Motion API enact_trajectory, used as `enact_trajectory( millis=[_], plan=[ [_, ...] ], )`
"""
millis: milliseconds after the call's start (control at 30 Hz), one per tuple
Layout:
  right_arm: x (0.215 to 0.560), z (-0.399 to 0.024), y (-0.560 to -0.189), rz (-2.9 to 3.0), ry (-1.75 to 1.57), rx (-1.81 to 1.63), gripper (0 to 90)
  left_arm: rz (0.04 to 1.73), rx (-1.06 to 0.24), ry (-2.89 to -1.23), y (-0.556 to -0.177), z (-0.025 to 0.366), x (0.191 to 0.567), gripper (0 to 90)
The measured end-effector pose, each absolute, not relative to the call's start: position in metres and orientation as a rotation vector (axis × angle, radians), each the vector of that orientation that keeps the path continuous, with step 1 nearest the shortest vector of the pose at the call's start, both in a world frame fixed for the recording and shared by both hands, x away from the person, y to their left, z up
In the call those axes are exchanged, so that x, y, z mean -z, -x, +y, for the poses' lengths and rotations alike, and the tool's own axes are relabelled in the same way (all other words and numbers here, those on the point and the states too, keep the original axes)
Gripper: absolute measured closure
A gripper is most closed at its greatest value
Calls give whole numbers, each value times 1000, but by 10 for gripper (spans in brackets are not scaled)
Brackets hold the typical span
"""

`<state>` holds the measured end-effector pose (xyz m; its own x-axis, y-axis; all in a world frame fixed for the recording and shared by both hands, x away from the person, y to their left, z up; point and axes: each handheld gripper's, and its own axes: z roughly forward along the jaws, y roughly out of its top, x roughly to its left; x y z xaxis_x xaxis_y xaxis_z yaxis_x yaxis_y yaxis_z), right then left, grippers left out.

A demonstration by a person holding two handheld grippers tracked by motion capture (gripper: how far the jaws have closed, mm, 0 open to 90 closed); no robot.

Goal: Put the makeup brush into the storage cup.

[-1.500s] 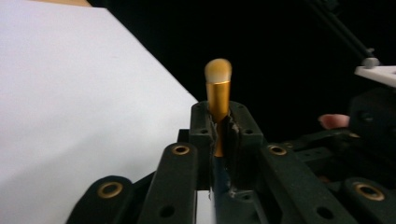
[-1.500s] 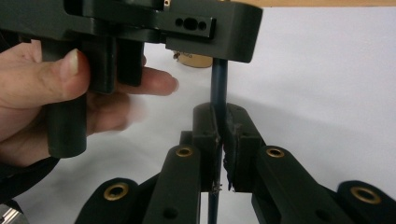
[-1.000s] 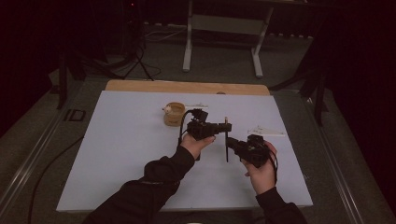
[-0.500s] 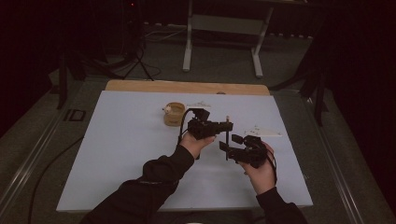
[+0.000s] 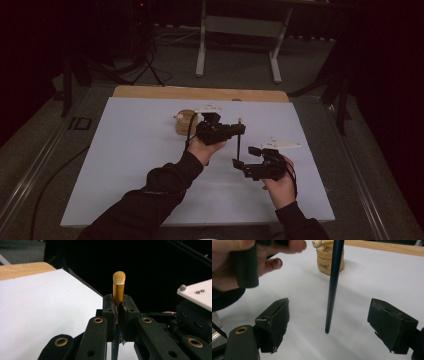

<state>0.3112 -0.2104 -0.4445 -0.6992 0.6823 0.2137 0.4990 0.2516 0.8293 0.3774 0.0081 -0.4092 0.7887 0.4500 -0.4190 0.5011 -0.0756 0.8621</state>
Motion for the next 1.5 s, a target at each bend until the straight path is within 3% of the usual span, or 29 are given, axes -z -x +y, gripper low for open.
enact_trajectory(
  millis=[800,1233,1500],
  plan=[
    [448,-233,-298,2321,-1027,-1448,140,753,-119,-1685,-380,52,378,843],
    [447,-230,-300,2321,-1017,-1442,138,725,-295,-1684,-384,78,362,843],
    [446,-229,-300,2329,-1006,-1439,137,741,-320,-1666,-392,86,357,842]
  ],
)
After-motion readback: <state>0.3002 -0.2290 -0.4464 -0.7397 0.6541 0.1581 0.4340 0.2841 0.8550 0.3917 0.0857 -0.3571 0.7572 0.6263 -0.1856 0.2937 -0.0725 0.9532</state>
